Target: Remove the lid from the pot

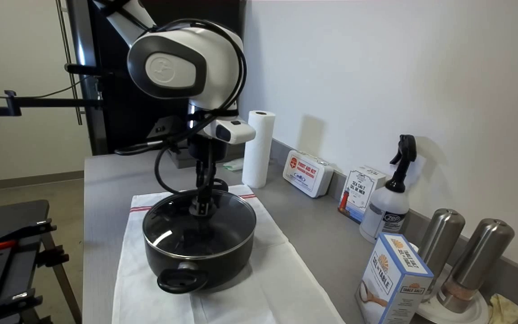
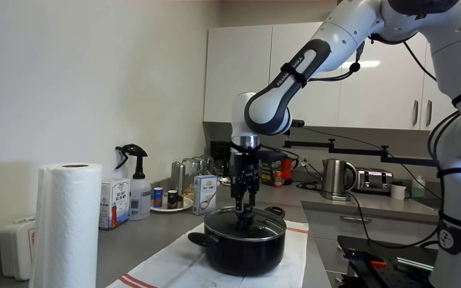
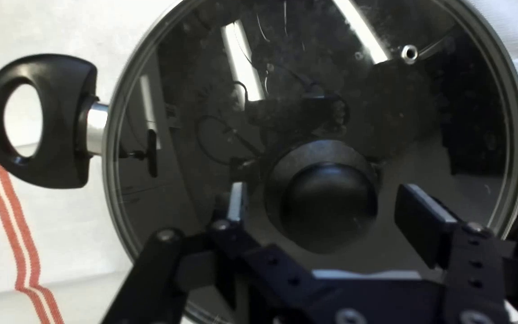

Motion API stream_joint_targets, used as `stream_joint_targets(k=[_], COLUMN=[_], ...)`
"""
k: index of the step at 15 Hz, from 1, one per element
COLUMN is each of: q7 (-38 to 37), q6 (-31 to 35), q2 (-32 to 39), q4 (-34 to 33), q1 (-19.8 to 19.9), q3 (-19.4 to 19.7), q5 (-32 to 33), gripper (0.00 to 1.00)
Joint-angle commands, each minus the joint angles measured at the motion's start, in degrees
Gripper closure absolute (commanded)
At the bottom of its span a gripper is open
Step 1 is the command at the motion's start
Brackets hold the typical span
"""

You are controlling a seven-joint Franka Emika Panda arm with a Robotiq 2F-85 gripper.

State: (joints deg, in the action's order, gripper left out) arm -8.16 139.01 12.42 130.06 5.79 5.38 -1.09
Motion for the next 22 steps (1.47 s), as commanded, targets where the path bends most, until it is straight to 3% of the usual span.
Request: stream_joint_targets(k=[1, 4, 5, 11, 16, 22], q7=[-0.91, -0.90, -0.86, -1.10, -3.93, -6.18], q6=[1.01, 1.05, 1.08, 1.18, 2.22, 0.39], q2=[0.90, 0.73, 0.66, -2.33, -9.74, -16.67], q4=[-1.05, -1.03, -0.98, 0.69, 4.94, 8.95], q1=[-0.49, -0.51, -0.53, -0.55, -1.62, -3.51], q3=[0.56, 0.58, 0.58, 0.74, 0.91, -2.23], q5=[0.34, 0.24, 0.24, 0.46, 4.25, 8.15], gripper=[0.47, 0.72, 0.75, 0.75, 0.75, 0.75])
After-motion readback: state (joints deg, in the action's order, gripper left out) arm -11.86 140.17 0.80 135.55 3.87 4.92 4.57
